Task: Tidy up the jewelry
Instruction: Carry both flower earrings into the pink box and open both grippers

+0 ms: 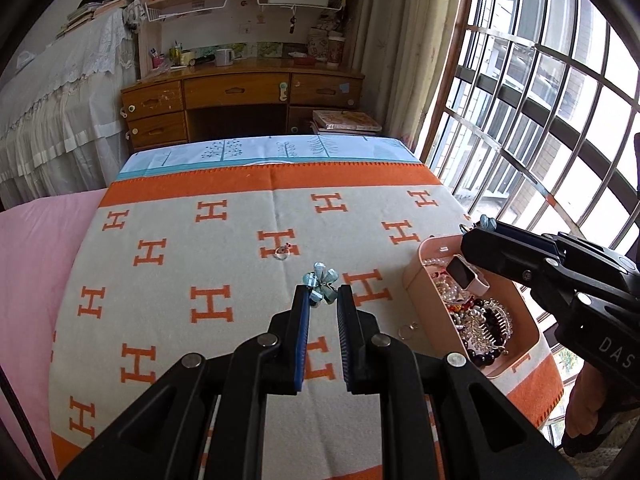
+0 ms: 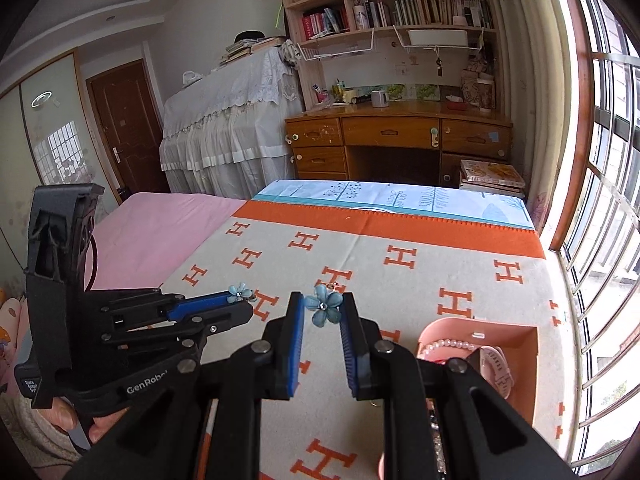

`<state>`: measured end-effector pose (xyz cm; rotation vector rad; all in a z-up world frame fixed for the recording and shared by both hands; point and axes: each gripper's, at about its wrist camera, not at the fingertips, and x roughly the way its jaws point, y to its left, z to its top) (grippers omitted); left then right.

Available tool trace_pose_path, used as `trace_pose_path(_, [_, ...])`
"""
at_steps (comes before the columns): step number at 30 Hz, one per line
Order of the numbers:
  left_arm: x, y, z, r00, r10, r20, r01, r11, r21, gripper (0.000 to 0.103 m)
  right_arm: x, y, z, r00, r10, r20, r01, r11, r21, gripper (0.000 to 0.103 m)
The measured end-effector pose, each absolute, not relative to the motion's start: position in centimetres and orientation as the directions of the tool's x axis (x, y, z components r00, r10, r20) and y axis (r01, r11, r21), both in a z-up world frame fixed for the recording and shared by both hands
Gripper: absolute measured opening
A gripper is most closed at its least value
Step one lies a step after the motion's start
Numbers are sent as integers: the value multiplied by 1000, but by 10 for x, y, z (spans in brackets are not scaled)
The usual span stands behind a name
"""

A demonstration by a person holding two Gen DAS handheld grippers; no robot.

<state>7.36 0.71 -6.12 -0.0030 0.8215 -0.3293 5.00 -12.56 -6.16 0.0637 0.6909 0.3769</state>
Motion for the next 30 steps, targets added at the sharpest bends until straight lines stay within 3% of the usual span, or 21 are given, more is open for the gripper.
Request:
trace_pose_path(18, [59,-93,-72,564,-325,-759,431,900,-65,12,16,-215,-89,733,254,-631,-161,966,202,18])
trace_pose_path(30, [58,-118,-93,510,-329,-795,479,876,-55,12,7,-238,-112,712,204,-672,-97,976,193,18])
